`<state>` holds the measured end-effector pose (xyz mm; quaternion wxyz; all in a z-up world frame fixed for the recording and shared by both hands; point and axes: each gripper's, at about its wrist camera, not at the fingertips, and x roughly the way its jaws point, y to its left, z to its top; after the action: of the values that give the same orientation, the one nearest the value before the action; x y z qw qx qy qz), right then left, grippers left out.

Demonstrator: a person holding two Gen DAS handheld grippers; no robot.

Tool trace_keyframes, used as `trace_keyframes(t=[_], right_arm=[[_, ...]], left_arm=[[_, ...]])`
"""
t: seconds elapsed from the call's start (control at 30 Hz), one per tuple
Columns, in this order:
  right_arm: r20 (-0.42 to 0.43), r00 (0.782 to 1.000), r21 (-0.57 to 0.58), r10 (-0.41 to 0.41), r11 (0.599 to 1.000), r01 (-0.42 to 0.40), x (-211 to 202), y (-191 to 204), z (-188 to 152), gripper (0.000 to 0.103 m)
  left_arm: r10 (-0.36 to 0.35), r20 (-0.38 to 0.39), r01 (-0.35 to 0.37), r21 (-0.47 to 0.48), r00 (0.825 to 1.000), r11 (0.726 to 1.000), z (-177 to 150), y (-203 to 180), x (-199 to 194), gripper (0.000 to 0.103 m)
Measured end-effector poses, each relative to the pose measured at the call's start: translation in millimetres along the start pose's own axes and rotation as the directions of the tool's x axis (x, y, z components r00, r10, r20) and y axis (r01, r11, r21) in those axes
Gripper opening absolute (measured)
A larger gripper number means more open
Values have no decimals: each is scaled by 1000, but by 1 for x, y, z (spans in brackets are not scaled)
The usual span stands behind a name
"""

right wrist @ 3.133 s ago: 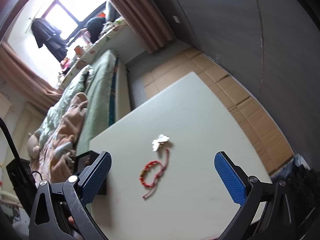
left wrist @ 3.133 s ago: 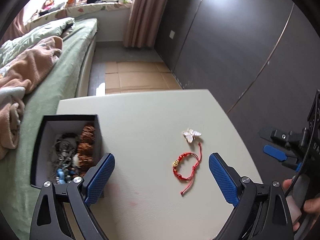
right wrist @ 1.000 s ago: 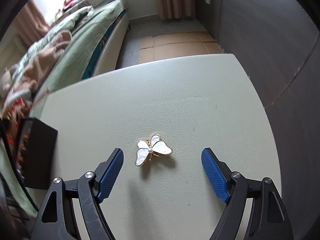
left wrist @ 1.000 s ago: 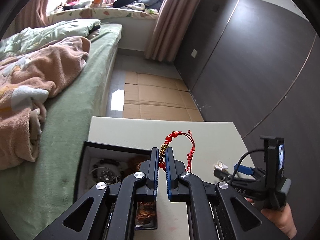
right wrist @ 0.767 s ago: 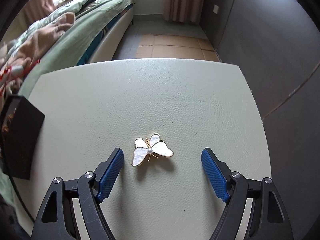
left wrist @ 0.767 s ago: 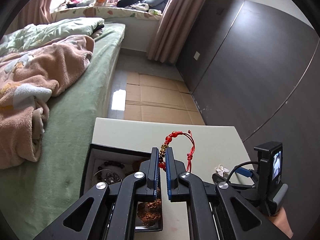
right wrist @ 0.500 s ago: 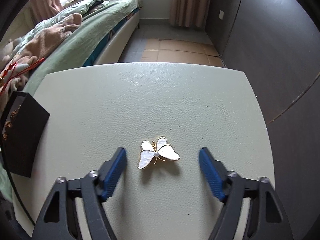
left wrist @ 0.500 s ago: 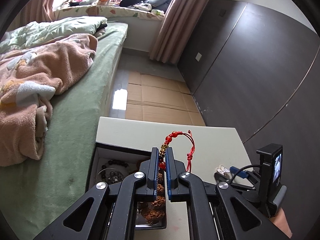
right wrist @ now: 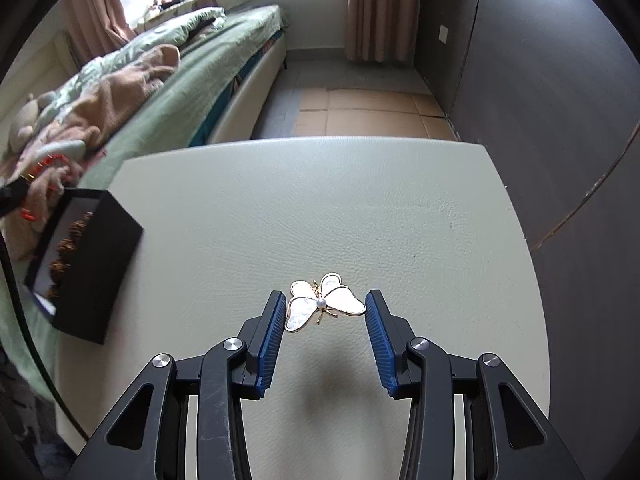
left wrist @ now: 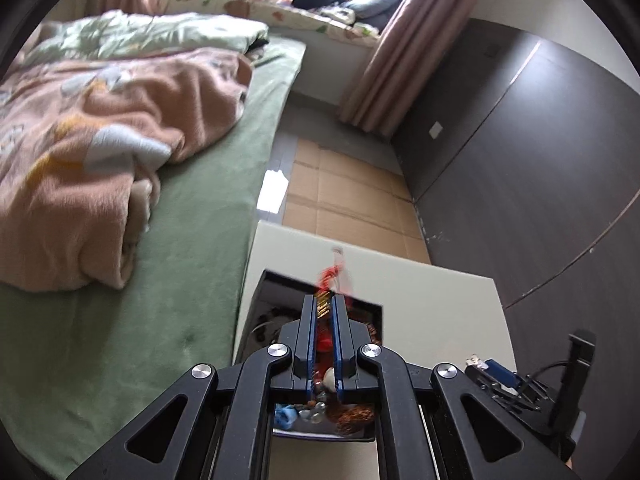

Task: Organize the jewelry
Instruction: 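Carry both items over the black box and open both grippers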

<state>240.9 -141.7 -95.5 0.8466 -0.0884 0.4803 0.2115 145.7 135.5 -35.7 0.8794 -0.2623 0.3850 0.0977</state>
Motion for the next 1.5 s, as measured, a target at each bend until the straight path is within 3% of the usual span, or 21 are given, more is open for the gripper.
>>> trace_keyframes(t=[0.1, 0.13, 0.2, 0.23, 0.27, 0.3, 0.43, 0.8, 1.4, 1.43, 1.5], right_arm=[[26, 999, 13, 32, 999, -32, -9, 6, 3, 42], [34, 998, 18, 44, 999, -44, -11, 9, 4, 42], [56, 996, 25, 70, 997, -71, -17, 15, 7, 42], [67, 995, 27, 80, 996, -82, -18, 18, 8, 42], [83, 992, 28, 94, 995, -96, -22, 22, 9, 42], [92, 991, 28, 102, 994, -105, -23, 25, 10, 42], [137, 976, 48, 171, 983, -179, -34, 35, 14, 42], [194, 914, 60, 356, 926, -373, -44, 86, 27, 42], [99, 904, -19, 416, 909, -416, -11, 185, 61, 42], [80, 906, -23, 415, 910, -415, -6, 189, 62, 44], [40, 910, -14, 413, 911, -413, 3, 191, 62, 61]], left_arm=[[4, -33, -5, -16, 999, 1000, -1, 5, 5, 9], [3, -37, -4, -16, 999, 1000, -2, 6, 5, 14], [0, -36, 0, -8, 999, 1000, -4, 6, 4, 38], [-3, -27, 3, -6, 1000, 1000, -5, 6, 1, 58], [-4, -5, 4, -5, 1000, 1000, -6, 5, -3, 68], [-2, 10, 2, -4, 1000, 1000, -5, 6, -7, 70], [19, 18, -19, -10, 1000, 1000, -2, 12, -13, 71], [49, 51, -40, -160, 998, 986, 10, 56, -33, 71], [-1, 108, 29, -258, 994, 966, 25, 96, -62, 71], [-3, 110, 31, -259, 994, 965, 25, 96, -62, 71], [-3, 113, 32, -258, 994, 966, 26, 97, -63, 71]])
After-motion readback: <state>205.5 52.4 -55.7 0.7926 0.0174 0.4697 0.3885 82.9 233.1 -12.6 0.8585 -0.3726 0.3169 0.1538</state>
